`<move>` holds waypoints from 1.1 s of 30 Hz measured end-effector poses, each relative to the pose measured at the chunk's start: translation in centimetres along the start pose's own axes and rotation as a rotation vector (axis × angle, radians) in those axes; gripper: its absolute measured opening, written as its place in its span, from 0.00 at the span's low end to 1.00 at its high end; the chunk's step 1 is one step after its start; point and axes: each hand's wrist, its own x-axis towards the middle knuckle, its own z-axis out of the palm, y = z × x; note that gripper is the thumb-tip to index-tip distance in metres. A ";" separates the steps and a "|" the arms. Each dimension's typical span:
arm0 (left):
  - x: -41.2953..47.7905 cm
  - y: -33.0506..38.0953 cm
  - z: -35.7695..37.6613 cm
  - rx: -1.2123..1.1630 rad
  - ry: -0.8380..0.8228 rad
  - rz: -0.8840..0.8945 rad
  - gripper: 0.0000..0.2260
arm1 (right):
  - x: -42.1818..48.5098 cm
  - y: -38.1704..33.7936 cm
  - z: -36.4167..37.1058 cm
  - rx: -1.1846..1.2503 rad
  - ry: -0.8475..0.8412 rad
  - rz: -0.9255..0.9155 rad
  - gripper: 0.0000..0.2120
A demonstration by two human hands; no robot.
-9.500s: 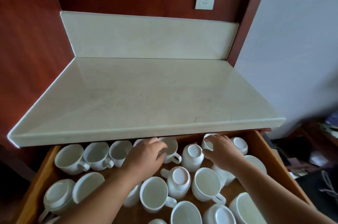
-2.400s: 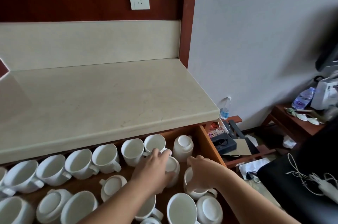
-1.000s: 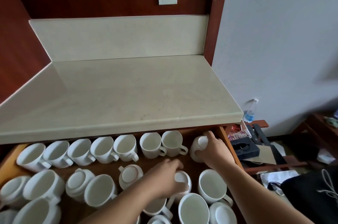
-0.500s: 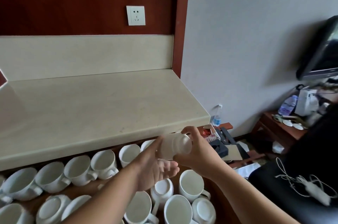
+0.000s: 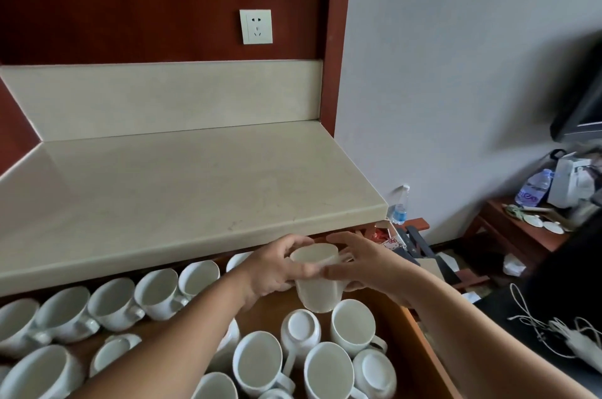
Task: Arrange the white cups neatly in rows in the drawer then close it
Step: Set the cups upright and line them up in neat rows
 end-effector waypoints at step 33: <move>5.1 -9.4 -2.3 1.374 0.295 0.240 0.07 | 9.0 7.6 2.6 -0.553 0.254 0.070 0.44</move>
